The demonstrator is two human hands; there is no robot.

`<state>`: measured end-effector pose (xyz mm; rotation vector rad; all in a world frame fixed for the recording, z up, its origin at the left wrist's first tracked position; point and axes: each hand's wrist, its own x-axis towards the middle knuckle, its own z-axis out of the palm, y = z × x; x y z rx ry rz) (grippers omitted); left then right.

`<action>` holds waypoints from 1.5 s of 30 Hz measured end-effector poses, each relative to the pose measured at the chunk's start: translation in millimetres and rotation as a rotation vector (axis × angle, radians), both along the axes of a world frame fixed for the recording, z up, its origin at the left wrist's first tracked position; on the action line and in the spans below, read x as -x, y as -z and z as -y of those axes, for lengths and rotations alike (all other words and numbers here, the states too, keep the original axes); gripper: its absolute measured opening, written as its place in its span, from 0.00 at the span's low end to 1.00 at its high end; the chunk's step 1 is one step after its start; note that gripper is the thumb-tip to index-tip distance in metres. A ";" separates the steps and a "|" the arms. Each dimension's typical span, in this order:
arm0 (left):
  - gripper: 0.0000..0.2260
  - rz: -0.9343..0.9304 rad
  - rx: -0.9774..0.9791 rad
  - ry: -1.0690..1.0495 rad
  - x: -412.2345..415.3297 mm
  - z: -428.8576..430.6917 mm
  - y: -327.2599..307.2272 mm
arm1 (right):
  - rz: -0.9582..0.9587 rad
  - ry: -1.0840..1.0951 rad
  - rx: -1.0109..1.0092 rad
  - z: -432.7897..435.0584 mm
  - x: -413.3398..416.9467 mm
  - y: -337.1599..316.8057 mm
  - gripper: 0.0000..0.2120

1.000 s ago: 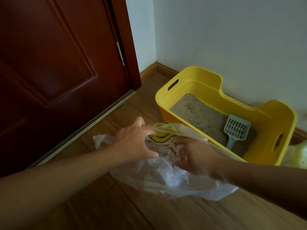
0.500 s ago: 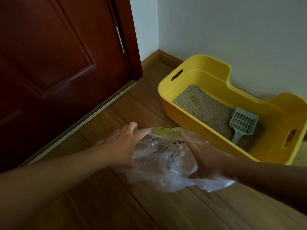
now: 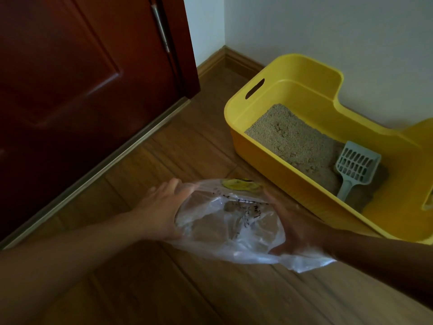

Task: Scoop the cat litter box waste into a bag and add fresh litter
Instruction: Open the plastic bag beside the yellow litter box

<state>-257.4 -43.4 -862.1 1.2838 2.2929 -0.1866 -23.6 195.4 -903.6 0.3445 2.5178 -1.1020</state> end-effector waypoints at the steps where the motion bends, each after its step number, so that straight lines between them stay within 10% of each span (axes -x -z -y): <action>1: 0.47 0.006 0.001 -0.005 0.8 -0.4 0.4 | 0.002 0.012 0.020 0.1 0.9 1.6 0.65; 14: 0.26 0.055 -0.146 0.095 -20.0 -56.8 -35.1 | -0.026 0.077 -0.006 2.2 12.0 -18.8 0.61; 30: 0.24 0.333 -0.235 -0.009 -6.6 -53.7 -44.5 | -0.044 0.271 0.352 -0.4 -29.2 -50.7 0.48; 45: 0.26 0.134 -0.239 0.271 -5.2 -53.2 -57.8 | -0.077 0.179 0.245 1.8 -23.9 -74.2 0.45</action>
